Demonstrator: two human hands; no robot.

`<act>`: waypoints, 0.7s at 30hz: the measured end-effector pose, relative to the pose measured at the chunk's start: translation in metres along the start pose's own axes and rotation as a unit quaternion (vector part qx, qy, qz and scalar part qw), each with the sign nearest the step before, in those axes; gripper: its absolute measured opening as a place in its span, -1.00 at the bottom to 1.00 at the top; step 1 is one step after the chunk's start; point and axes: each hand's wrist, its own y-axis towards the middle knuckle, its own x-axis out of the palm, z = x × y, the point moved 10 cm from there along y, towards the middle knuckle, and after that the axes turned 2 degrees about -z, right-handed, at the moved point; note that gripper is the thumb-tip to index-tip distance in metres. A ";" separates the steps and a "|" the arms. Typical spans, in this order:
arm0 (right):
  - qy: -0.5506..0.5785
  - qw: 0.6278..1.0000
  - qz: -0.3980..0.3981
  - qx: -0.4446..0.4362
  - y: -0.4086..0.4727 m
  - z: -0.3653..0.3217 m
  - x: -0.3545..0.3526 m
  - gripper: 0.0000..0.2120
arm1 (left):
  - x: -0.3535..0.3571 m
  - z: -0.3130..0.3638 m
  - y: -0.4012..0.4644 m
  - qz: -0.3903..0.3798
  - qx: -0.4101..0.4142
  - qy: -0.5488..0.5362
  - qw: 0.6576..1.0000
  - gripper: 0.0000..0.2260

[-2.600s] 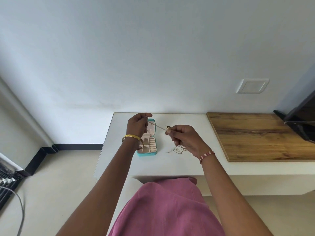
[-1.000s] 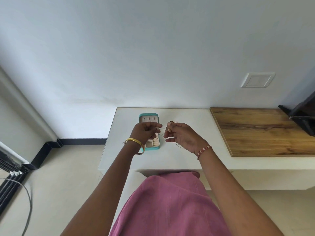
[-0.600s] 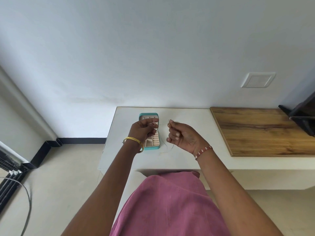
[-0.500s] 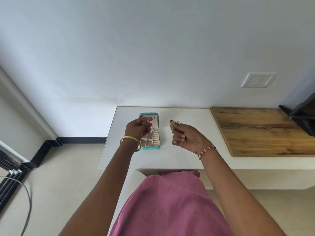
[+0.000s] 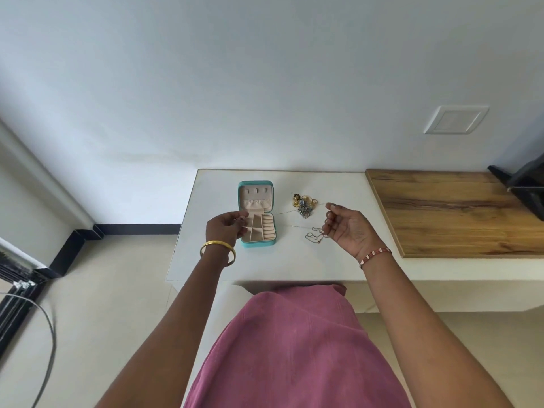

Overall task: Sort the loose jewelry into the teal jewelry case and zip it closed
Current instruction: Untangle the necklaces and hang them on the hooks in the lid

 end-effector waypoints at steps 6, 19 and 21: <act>-0.080 0.995 0.053 -0.020 0.023 -0.002 -0.012 -0.83 | 0.010 -0.053 0.006 -0.021 -0.050 0.065 0.996 -0.83; -0.341 0.932 0.120 0.029 0.107 0.022 -0.037 -0.82 | 0.039 -0.141 0.029 -0.057 -0.101 0.296 0.948 -0.84; -0.369 0.920 0.128 0.036 0.120 0.028 -0.040 -0.83 | 0.043 -0.140 0.034 -0.061 -0.094 0.319 0.941 -0.83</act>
